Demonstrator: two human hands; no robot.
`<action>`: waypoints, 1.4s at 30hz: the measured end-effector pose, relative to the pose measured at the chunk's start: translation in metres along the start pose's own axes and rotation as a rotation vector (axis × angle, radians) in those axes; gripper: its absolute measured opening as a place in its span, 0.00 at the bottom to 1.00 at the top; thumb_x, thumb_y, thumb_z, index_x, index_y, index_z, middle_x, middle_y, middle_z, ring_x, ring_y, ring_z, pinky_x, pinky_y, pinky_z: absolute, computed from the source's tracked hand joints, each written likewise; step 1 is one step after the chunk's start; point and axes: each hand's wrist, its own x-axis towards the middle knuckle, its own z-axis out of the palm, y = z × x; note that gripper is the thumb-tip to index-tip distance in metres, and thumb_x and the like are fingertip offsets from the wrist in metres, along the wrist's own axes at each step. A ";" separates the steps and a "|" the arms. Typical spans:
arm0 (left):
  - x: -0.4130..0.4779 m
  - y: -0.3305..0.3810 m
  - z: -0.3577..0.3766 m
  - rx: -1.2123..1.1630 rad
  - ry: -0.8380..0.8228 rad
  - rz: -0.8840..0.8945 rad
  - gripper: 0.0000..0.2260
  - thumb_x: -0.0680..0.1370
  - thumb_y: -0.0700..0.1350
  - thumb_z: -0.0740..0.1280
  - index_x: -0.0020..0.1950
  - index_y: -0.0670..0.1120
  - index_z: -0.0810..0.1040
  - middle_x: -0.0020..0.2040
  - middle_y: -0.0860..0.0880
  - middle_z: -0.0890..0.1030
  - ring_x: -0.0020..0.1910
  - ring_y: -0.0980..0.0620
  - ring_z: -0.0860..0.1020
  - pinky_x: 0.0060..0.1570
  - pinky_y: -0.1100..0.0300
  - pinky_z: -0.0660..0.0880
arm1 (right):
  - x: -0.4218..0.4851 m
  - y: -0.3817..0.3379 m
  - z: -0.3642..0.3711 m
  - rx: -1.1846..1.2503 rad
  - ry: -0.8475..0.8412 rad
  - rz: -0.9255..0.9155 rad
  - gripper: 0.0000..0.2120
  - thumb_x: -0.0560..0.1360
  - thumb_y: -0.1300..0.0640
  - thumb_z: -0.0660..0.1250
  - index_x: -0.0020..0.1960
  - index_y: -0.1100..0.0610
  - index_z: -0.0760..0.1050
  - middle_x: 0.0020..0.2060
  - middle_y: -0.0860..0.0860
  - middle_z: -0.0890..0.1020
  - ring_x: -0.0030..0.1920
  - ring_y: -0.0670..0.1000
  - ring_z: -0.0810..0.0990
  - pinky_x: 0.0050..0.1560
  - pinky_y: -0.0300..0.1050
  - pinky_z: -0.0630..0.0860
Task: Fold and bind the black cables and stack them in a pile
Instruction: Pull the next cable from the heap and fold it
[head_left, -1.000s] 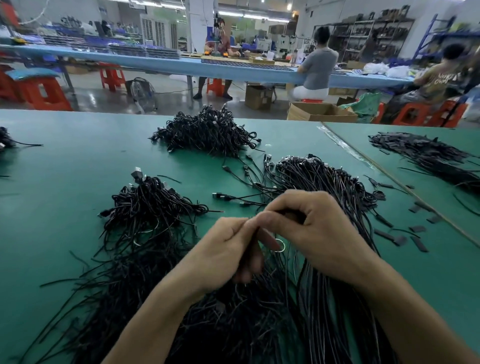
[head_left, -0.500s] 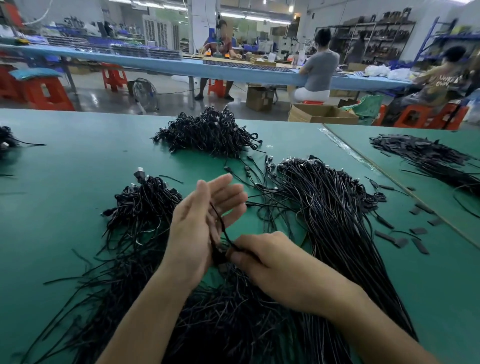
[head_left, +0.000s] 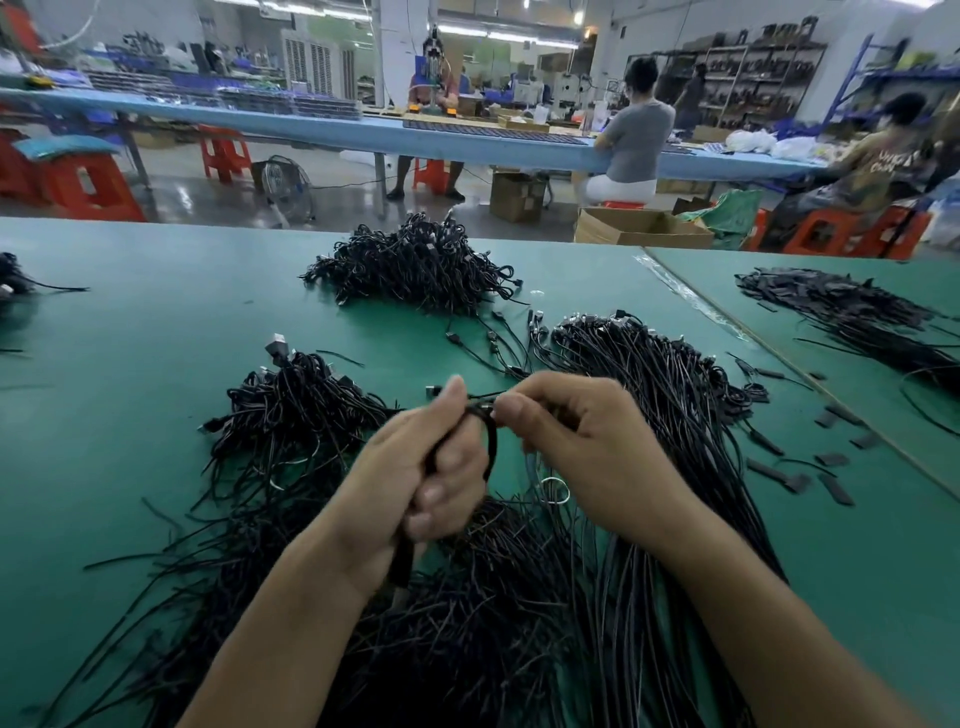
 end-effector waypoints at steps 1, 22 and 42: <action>0.000 0.003 -0.001 -0.148 -0.027 0.028 0.21 0.80 0.56 0.60 0.30 0.48 0.74 0.21 0.54 0.68 0.16 0.61 0.65 0.16 0.69 0.62 | -0.003 0.003 0.005 -0.019 -0.010 0.033 0.14 0.76 0.42 0.63 0.45 0.49 0.82 0.30 0.49 0.79 0.28 0.40 0.72 0.29 0.37 0.70; 0.005 -0.012 0.011 0.726 0.120 -0.043 0.27 0.77 0.65 0.54 0.26 0.50 0.76 0.19 0.52 0.69 0.17 0.56 0.64 0.19 0.68 0.61 | -0.024 -0.007 -0.010 -0.111 -0.008 -0.058 0.09 0.71 0.51 0.77 0.37 0.50 0.78 0.31 0.44 0.82 0.30 0.42 0.78 0.32 0.33 0.72; 0.006 -0.012 0.007 0.091 -0.035 -0.281 0.26 0.80 0.58 0.51 0.45 0.45 0.85 0.35 0.42 0.83 0.27 0.48 0.80 0.25 0.59 0.77 | -0.007 -0.005 0.005 -0.100 -0.003 -0.199 0.06 0.75 0.57 0.73 0.43 0.49 0.76 0.37 0.42 0.81 0.34 0.45 0.81 0.35 0.36 0.73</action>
